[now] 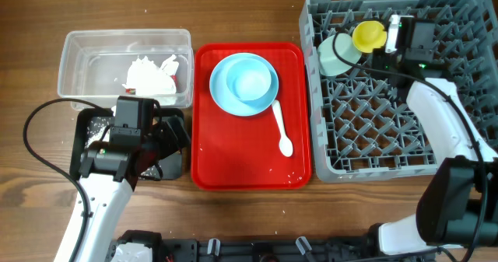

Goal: Sort waste into correct bins and load items into the dishwasher rack
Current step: 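Lower the yellow cup into the rack's back corner with the right gripper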

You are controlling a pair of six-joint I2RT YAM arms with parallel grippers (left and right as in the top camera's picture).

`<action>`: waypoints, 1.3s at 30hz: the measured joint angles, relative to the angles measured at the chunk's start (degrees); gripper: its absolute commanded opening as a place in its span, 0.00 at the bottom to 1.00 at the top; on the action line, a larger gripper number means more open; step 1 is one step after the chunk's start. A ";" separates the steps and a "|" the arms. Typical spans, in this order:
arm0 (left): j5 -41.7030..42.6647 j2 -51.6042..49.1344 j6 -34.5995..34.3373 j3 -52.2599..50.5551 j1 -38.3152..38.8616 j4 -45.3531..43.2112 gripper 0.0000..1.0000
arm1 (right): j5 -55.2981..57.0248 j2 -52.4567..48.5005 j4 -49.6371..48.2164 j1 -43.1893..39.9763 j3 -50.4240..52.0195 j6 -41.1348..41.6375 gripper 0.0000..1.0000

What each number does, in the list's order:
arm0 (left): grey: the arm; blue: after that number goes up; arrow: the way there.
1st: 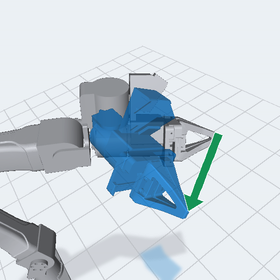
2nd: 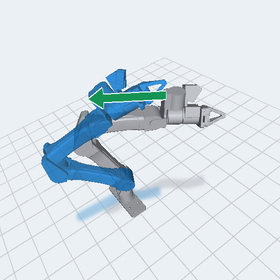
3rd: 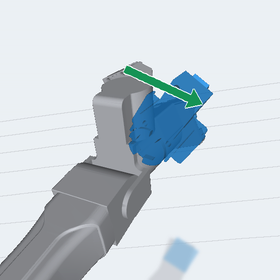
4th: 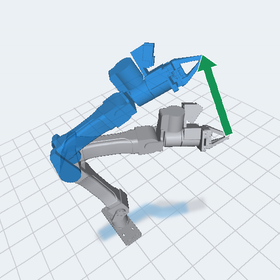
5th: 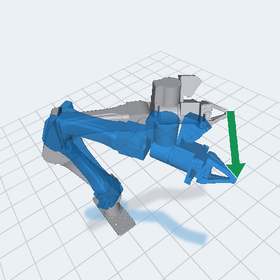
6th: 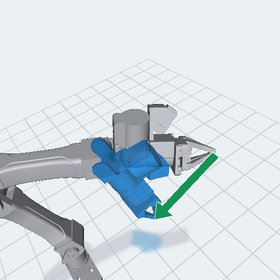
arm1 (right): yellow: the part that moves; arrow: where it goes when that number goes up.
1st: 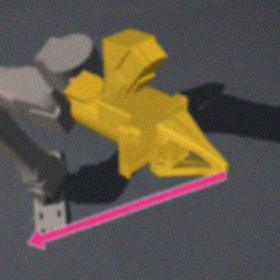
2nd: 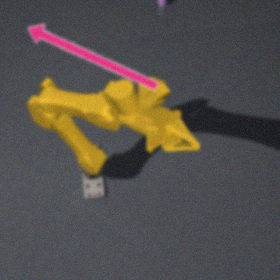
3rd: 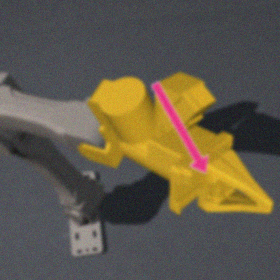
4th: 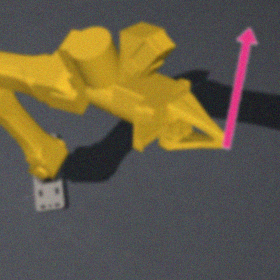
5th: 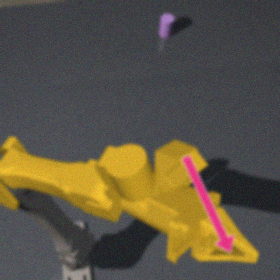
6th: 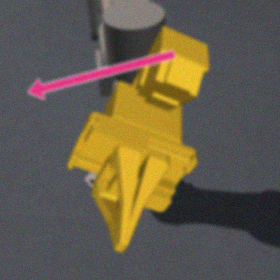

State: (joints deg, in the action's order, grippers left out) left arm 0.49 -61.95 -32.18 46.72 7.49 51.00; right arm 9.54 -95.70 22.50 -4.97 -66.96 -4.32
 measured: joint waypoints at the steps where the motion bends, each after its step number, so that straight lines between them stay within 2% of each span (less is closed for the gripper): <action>1: -0.02 0.00 -0.02 0.00 0.00 0.00 1.00 | 0.76 0.00 0.63 -0.72 0.00 0.52 0.15; 6: -0.02 0.00 0.00 0.00 0.00 -0.02 1.00 | -4.13 0.13 0.76 -3.15 0.00 1.73 0.04; 10: -0.02 0.00 -0.02 0.00 0.00 -0.02 1.00 | -19.41 3.15 0.04 -3.06 0.00 1.73 0.04; 14: 0.00 0.00 -0.02 0.00 0.00 -0.02 1.00 | -25.66 5.09 -0.39 -3.04 0.00 2.40 0.04; 19: -0.02 0.00 -0.02 0.00 0.00 0.00 1.00 | -23.82 0.07 -5.99 -3.06 -0.04 2.60 0.04; 23: 0.00 -0.02 -0.02 0.00 0.00 -0.02 1.00 | -17.29 -3.89 -7.06 -3.08 -0.02 2.60 0.04; 31: 0.00 -0.02 -0.02 0.00 0.00 -0.04 1.00 | -2.56 -3.89 -1.68 -3.13 -0.04 3.65 0.04; 34: 0.00 -0.02 -0.02 0.00 0.00 -0.04 1.00 | -0.13 -3.54 0.55 -3.13 -0.04 4.50 0.04; 36: -0.02 -0.02 -0.02 0.00 0.00 -0.02 1.00 | -3.39 -0.76 0.20 -3.17 0.11 4.72 0.05; 39: 0.00 -0.02 0.00 0.00 0.00 -0.02 1.00 | -19.21 9.46 -6.27 -3.28 0.17 4.52 0.05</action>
State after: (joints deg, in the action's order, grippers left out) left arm 0.49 -61.98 -32.18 46.72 7.49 50.98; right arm -9.67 -86.24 16.23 -8.25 -66.78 0.21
